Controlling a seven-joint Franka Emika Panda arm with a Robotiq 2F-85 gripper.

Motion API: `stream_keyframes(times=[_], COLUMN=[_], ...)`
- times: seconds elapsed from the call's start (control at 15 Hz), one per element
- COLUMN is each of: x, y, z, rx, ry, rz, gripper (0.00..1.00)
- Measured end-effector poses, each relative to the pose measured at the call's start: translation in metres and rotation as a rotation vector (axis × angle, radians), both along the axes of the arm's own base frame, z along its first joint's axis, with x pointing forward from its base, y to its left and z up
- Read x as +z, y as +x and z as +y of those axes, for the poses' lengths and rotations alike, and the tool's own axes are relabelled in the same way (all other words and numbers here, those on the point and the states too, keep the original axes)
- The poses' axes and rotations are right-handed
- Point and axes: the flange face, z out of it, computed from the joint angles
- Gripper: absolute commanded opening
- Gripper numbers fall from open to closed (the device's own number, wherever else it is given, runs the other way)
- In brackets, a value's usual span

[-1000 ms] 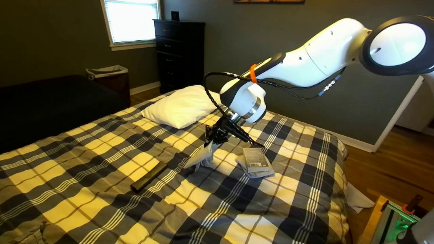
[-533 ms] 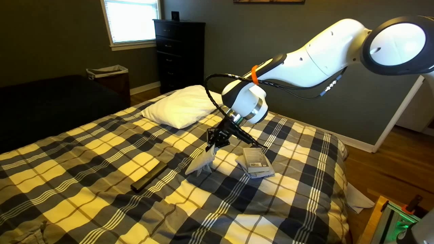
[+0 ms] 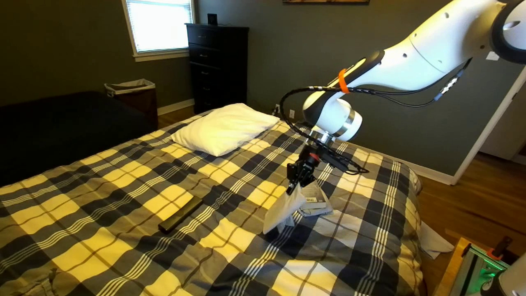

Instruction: Put the grey clothing on the book

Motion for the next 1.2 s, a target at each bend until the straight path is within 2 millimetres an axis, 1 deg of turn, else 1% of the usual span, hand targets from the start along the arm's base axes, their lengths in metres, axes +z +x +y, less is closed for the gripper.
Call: stream_keyframes(times=[0.07,0.2,0.27,0.4,0.67,0.73,0.87,0.93,1.0,1.2], x=[0.002,0.008,0.012,0.019,0.028,0.030,0.031,0.031,0.030,0.027], y=[-0.008,-0.018,-0.018,-0.014,-0.004,-0.002,0.004,0.005,0.006,0.006], z=[-0.015,-0.042,-0.052,-0.065,-0.068,-0.070,-0.079,-0.083,-0.086,-0.084], rx=[0.000,-0.002,-0.007,-0.017,0.033,0.032,-0.005,-0.014,-0.018,-0.009], ry=[-0.020,-0.069,-0.087,-0.101,-0.096,-0.088,-0.058,-0.050,-0.048,-0.050], rz=[-0.016,-0.083,-0.125,-0.207,-0.302,-0.311,-0.322,-0.324,-0.325,-0.319], gripper=[0.02,0.02,0.02,0.02,0.02,0.06,0.06,0.02,0.02,0.02])
